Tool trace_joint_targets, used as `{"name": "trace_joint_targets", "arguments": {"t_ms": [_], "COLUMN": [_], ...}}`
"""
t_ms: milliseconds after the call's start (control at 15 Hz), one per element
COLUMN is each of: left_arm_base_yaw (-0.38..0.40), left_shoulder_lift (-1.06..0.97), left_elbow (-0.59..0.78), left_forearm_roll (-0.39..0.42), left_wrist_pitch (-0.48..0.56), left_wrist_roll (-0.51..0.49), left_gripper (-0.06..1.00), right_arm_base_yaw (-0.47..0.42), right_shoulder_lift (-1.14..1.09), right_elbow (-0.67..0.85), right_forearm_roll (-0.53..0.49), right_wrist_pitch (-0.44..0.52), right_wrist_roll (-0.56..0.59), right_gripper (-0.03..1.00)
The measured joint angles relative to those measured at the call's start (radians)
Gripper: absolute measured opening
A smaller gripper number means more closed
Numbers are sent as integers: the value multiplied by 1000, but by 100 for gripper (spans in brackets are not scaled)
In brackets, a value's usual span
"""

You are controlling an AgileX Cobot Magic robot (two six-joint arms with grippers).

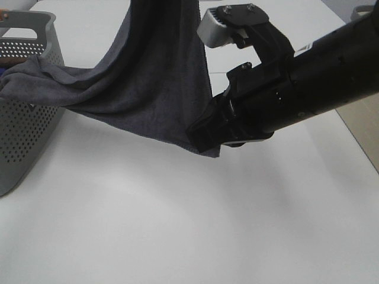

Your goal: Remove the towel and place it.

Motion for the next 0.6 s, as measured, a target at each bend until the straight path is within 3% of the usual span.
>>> {"name": "trace_joint_targets", "arguments": {"t_ms": [133, 267, 333, 467, 600], "left_arm_base_yaw": [0, 0, 0, 5, 39], "left_shoulder_lift": [0, 0, 0, 0, 0], "left_elbow": [0, 0, 0, 0, 0], "left_forearm_roll": [0, 1, 13, 69, 84], "left_wrist_pitch": [0, 0, -13, -91, -194], "left_wrist_roll": [0, -8, -8, -12, -35], "left_gripper": [0, 0, 0, 0, 0], "right_arm_base_yaw": [0, 0, 0, 0, 0], "right_shoulder_lift": [0, 0, -1, -5, -7], "right_elbow": [-97, -202, -315, -438, -527], "right_forearm_roll": [-323, -614, -826, -987, -1103], "right_wrist_pitch": [116, 253, 397, 501, 532], "right_wrist_roll": [396, 693, 809, 829, 829], "right_gripper": [1, 1, 1, 1, 1]}}
